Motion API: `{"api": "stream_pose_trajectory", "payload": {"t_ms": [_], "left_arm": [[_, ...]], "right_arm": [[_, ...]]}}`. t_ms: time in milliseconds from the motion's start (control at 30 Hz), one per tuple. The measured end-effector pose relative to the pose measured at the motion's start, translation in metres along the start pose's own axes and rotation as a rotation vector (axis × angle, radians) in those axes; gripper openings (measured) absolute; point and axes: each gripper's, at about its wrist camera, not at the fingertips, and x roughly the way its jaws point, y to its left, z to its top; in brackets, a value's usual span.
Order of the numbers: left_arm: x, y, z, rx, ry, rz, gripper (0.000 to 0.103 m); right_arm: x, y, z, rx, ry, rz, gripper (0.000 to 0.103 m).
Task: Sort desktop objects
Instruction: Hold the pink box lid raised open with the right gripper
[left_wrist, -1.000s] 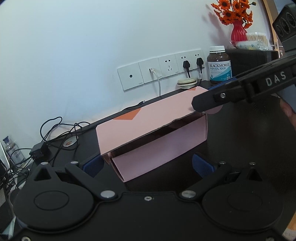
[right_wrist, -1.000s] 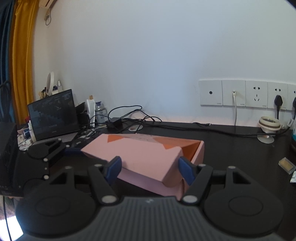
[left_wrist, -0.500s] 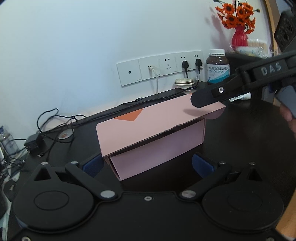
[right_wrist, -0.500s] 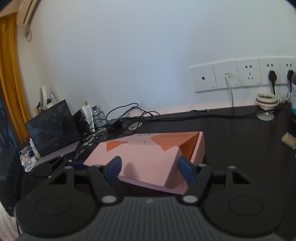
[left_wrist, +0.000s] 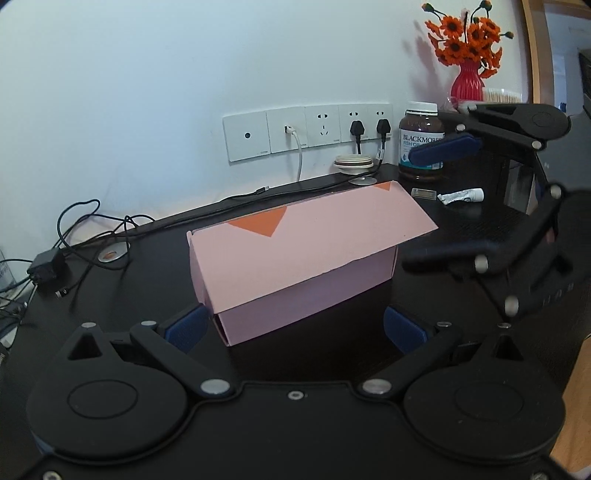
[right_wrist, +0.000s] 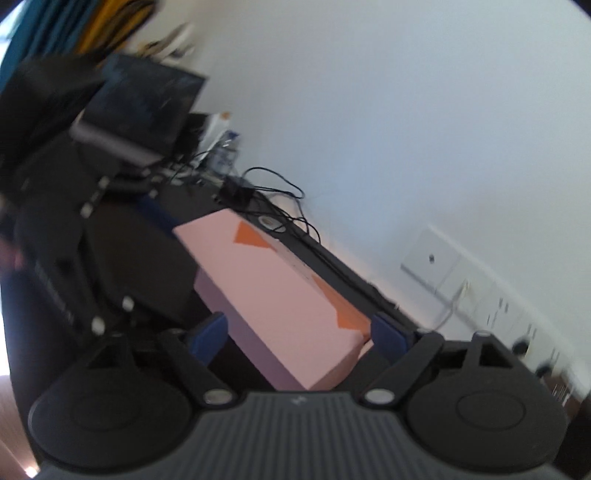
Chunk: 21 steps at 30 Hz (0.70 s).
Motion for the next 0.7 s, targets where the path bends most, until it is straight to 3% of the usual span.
{"api": "stream_pose_trajectory", "payload": {"t_ms": [133,300,500,700], "left_arm": [[-0.001,0.002,-0.001,-0.002,-0.017,-0.014,0.103],[-0.002,0.005,-0.004,0.009,-0.040,-0.038,0.103],[-0.005,0.010,-0.005,0.010,-0.069,-0.082,0.103],[-0.010,0.008,-0.001,0.029,-0.106,-0.087,0.103]], "right_arm": [[0.010,0.022,-0.002,-0.232,0.013,-0.040,0.087],[0.031,0.029,-0.003,-0.317,0.027,-0.059,0.086],[0.032,0.004,0.010,-0.072,0.031,0.039,0.076],[0.028,-0.028,0.023,0.163,0.038,0.155,0.076]]}}
